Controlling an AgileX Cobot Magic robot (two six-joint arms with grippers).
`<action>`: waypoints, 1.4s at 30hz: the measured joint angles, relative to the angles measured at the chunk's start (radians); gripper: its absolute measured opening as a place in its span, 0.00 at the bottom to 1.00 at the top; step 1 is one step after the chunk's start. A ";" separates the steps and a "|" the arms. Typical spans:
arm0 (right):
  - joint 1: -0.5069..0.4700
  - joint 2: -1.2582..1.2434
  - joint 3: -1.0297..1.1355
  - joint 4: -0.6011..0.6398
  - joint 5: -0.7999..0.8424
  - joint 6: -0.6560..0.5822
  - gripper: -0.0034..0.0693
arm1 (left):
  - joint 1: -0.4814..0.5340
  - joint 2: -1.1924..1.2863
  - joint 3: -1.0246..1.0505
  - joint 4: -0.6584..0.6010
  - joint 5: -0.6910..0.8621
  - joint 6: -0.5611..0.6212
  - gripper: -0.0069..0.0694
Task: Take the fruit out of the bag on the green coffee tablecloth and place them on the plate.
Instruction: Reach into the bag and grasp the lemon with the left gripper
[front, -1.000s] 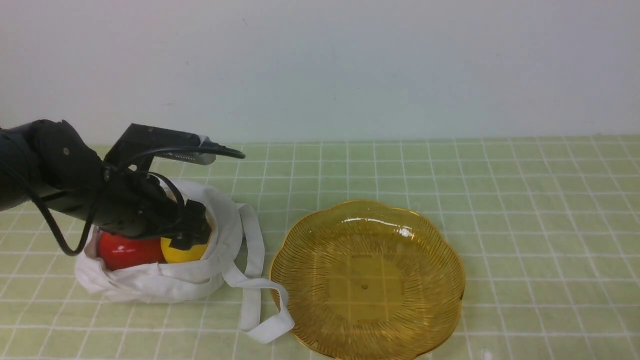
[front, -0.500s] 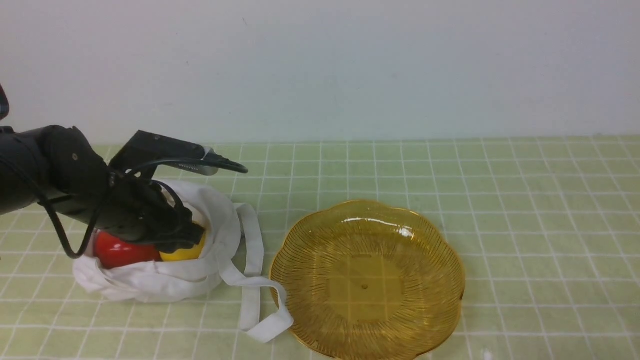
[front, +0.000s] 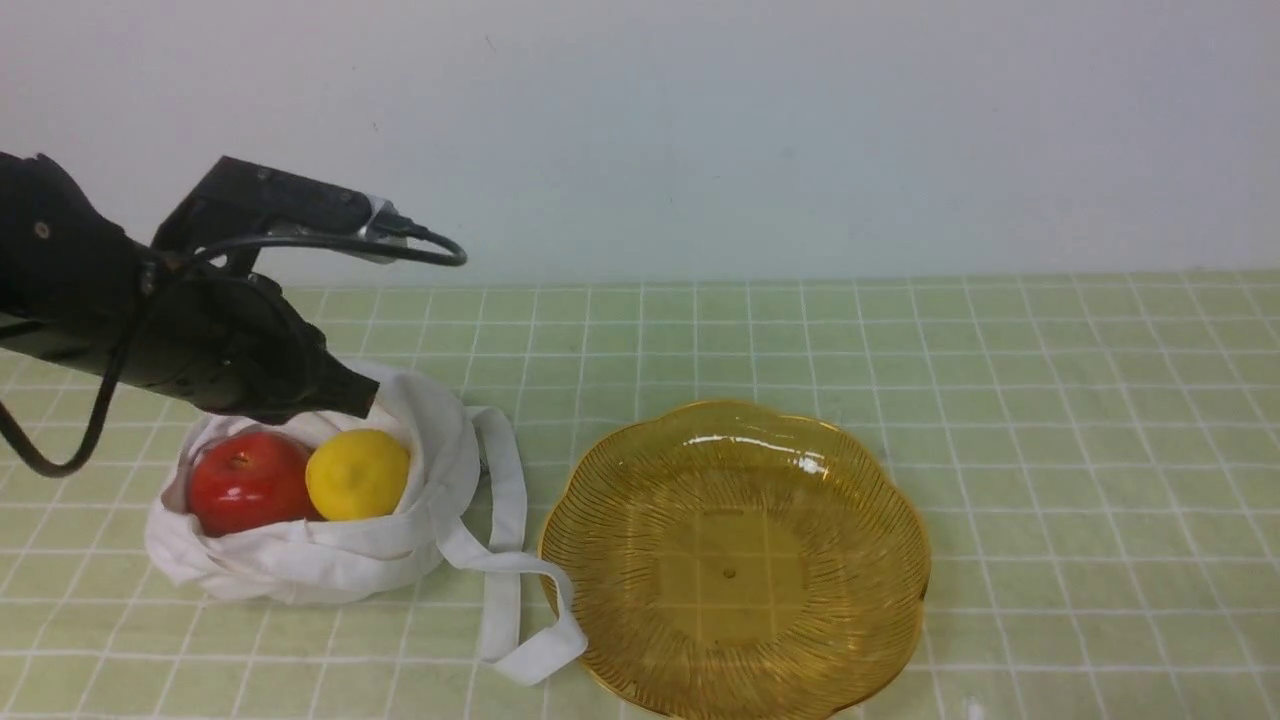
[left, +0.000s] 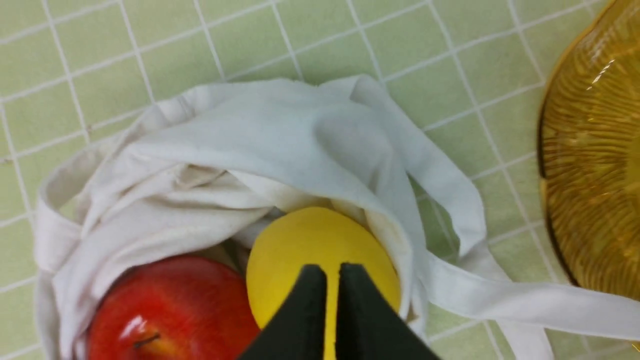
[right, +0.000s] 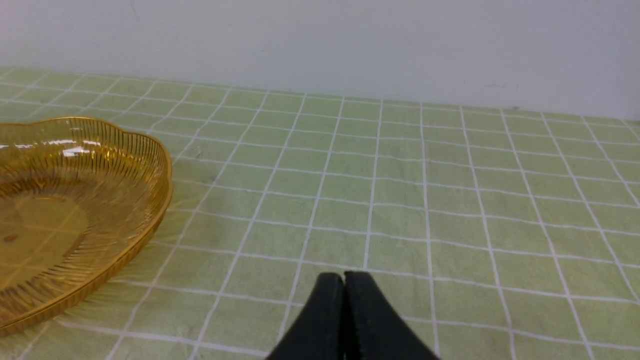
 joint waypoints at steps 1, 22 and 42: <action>0.000 0.000 0.000 0.000 0.000 0.000 0.03 | 0.000 -0.015 -0.001 0.000 0.004 0.000 0.09; 0.000 0.000 0.000 0.000 0.000 0.000 0.03 | 0.000 0.110 -0.002 0.000 0.080 0.012 0.77; 0.000 0.000 0.000 0.000 0.000 0.000 0.03 | 0.000 0.232 -0.004 0.038 0.002 0.046 0.73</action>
